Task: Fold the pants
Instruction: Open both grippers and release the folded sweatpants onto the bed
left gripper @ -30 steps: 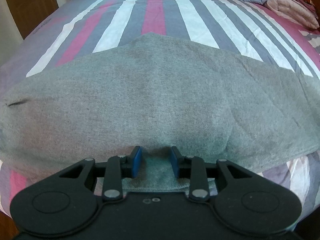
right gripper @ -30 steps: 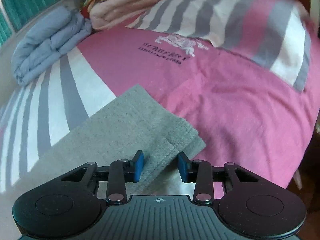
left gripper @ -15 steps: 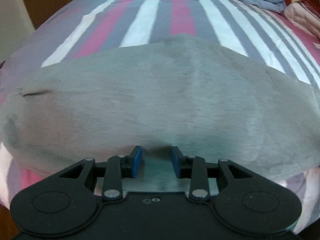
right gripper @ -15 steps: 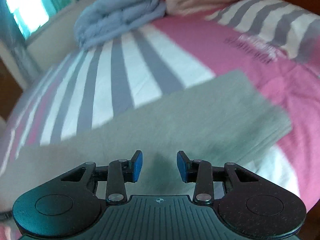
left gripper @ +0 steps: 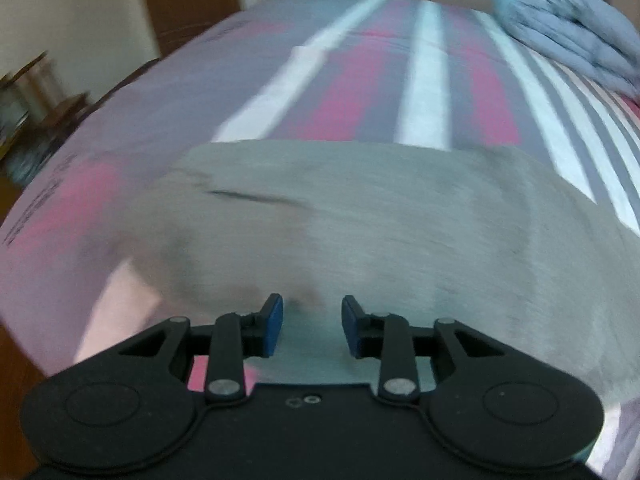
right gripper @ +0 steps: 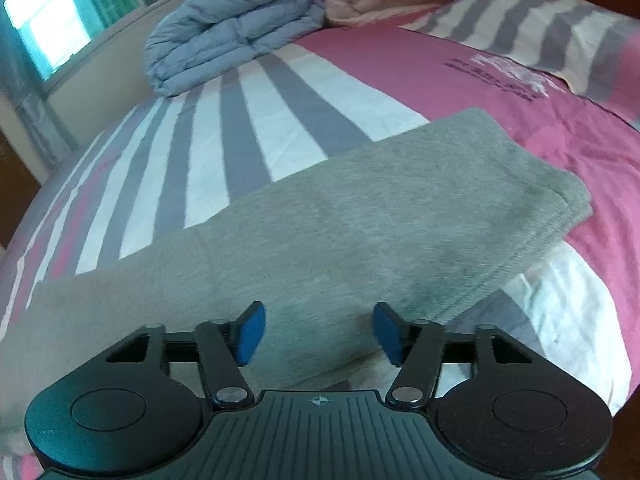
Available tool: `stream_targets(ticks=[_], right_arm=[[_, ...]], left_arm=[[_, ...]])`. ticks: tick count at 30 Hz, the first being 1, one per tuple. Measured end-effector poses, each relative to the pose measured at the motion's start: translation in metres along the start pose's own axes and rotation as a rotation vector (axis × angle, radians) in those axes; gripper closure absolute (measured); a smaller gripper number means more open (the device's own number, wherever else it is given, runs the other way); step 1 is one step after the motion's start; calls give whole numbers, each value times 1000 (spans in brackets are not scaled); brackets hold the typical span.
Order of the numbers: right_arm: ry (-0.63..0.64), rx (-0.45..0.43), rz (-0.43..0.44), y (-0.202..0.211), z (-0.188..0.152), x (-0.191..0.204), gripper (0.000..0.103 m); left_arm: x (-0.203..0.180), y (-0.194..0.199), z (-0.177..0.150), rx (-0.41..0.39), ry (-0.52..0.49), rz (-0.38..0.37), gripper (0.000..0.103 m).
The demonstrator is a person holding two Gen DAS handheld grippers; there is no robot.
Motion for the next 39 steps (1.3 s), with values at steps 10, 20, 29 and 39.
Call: stream_targets(ticks=[10, 20, 29, 39], right_arm=[[8, -1, -4, -6, -6, 1, 41], [8, 4, 4, -8, -6, -2, 41], [141, 44, -53, -22, -12, 3, 41], [128, 26, -45, -11, -3, 10, 41]], left_arm=[[97, -11, 7, 81, 251, 165, 78], [106, -8, -9, 98, 295, 167, 80], [77, -28, -27, 161, 201, 163, 81], [10, 12, 13, 10, 94, -6, 81]])
Point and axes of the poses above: each gripper's, at about its wrist camera, not at the fingertips, and y roughly against the way its jaws point, x to its left, z to its top, the point moved 6 cm from there along -y, roughly the way its jaws point, and after that the axes turned 12 degrees about -x, right-handed, at the moved point
